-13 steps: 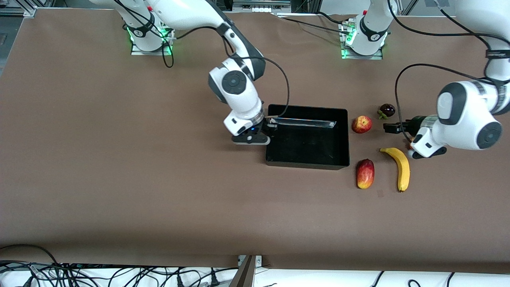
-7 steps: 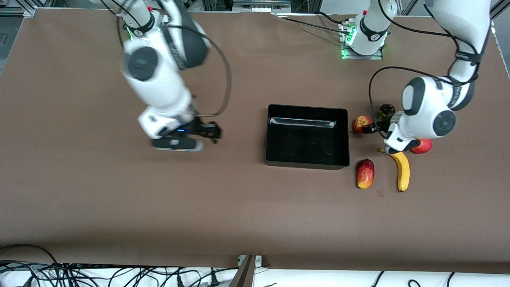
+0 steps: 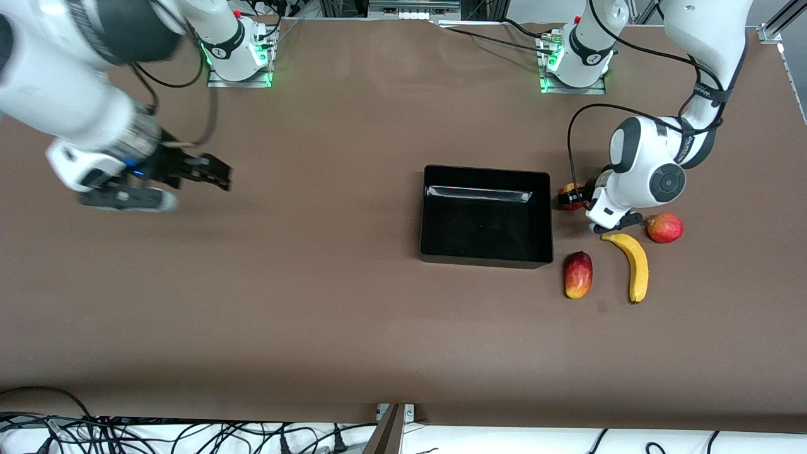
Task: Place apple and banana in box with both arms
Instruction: 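Grasp the red apple with the left gripper while the right gripper withdraws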
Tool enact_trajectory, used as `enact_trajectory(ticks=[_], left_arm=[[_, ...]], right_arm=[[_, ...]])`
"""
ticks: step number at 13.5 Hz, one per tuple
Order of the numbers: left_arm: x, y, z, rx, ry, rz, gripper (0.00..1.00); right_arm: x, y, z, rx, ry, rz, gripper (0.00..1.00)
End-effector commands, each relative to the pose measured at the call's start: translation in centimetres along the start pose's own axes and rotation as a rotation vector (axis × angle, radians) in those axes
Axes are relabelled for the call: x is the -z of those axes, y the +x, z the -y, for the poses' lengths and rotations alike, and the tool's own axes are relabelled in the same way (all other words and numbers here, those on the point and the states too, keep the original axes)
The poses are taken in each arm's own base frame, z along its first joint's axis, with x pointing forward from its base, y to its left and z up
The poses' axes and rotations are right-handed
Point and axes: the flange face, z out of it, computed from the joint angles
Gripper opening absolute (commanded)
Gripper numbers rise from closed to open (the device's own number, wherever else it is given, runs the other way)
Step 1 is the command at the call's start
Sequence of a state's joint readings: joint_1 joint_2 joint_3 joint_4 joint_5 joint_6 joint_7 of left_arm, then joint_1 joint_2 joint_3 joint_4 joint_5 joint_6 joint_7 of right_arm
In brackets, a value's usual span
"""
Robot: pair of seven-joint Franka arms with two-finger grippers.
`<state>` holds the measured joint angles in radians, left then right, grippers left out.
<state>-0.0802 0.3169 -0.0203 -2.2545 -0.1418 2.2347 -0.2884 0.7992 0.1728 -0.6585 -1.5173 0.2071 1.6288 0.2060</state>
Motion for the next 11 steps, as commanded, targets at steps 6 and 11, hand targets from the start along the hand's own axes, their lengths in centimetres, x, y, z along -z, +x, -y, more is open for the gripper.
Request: enact_trajectory(ticks=[6, 11], left_arm=[[13.9, 1.2, -2.1, -0.053, 0.064, 0.053, 0.25], [17.1, -1.0, -10.7, 0.035, 0.076, 0.056, 0.25]], right_arm=[[2.3, -4.7, -10.3, 0.088, -0.021, 0.021, 1.0], [2.6, -5.9, -11.4, 0.155, -0.054, -0.012, 1.0]])
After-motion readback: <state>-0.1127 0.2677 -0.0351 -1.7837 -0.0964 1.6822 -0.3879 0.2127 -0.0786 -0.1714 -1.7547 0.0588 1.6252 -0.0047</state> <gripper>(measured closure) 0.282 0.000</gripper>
